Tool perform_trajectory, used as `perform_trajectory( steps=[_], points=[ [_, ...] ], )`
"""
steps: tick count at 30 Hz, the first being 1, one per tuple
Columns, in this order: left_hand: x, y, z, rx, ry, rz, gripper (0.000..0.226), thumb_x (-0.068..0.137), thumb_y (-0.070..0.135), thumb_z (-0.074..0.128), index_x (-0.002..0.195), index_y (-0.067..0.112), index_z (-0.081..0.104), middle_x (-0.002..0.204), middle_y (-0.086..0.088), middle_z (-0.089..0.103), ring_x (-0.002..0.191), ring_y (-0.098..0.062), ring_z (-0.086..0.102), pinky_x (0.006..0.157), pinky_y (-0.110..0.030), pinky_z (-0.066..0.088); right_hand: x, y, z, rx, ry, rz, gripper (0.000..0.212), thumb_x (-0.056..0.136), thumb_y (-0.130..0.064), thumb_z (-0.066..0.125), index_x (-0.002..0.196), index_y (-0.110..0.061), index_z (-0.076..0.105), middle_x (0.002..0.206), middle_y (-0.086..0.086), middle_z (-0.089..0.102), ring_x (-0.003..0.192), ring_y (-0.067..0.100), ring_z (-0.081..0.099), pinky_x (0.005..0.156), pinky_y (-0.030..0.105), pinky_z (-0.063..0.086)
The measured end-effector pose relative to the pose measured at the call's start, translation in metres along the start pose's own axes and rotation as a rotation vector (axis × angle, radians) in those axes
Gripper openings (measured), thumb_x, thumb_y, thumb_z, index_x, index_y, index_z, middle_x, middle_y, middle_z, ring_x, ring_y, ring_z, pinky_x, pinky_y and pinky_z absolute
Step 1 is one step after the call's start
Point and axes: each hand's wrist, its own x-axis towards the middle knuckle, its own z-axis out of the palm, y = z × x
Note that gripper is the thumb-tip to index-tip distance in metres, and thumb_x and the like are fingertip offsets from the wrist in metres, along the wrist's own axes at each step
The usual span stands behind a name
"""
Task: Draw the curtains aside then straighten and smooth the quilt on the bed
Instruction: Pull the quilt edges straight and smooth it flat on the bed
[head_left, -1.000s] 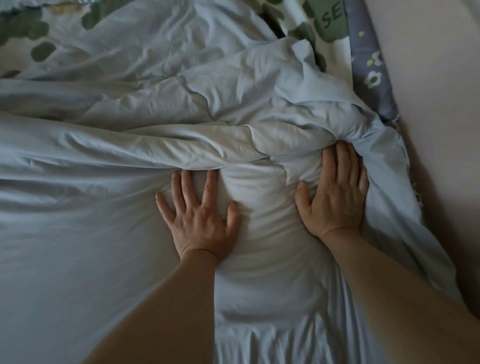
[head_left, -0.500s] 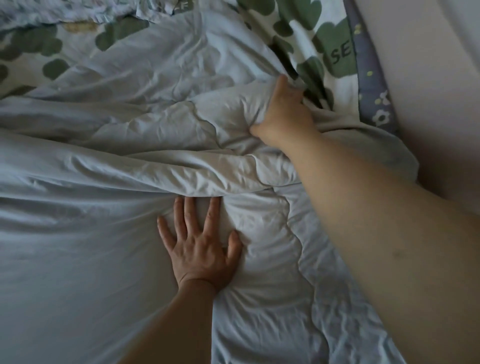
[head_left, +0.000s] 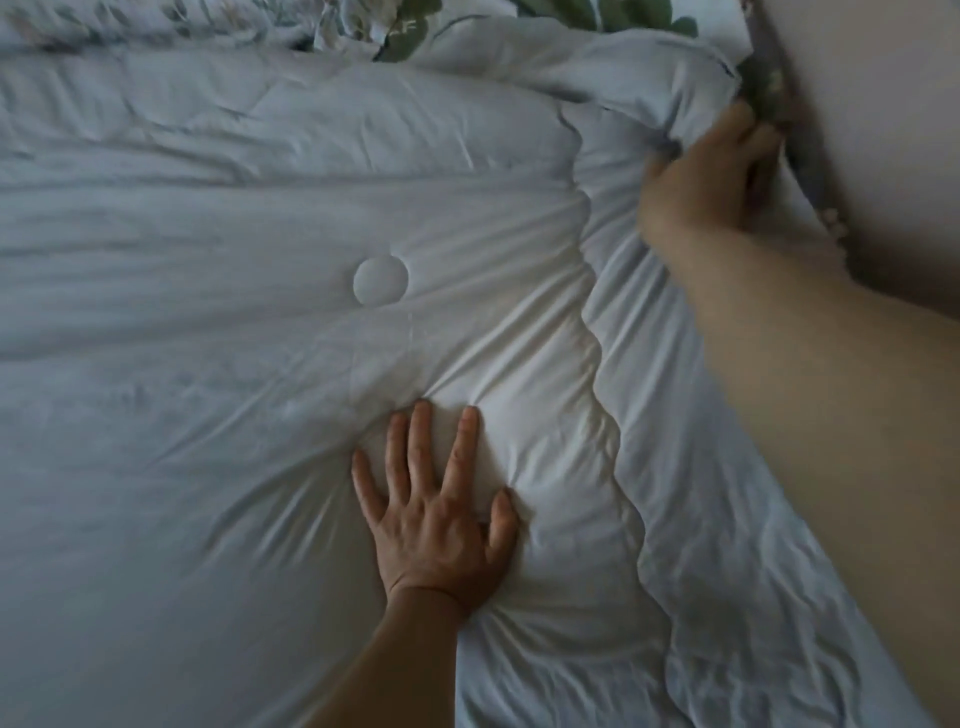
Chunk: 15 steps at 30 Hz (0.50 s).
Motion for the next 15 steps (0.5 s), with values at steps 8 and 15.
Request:
perform_trajectory(
  steps=[8, 15],
  points=[
    [0.0, 0.0, 0.001, 0.033, -0.009, 0.0, 0.079, 0.072, 0.059, 0.043, 0.147, 0.036, 0.031, 0.154, -0.008, 0.027, 0.143, -0.029, 0.021, 0.112, -0.06, 0.01, -0.098, 0.047, 0.021, -0.336, -0.215, -0.636, 0.086, 0.083, -0.063, 0.038, 0.152, -0.018, 0.015, 0.159, 0.015, 0.005, 0.146, 0.036, 0.006, 0.115, 0.059, 0.007],
    [-0.001, 0.001, 0.002, 0.03, 0.003, -0.008, 0.078, 0.072, 0.058, 0.043, 0.146, 0.036, 0.032, 0.153, -0.008, 0.029, 0.143, -0.029, 0.023, 0.112, -0.06, 0.011, -0.094, 0.073, 0.031, -0.373, -0.156, -0.501, 0.082, 0.085, -0.063, 0.032, 0.151, -0.016, 0.02, 0.158, 0.014, 0.015, 0.147, 0.031, 0.009, 0.117, 0.054, 0.006]
  ],
)
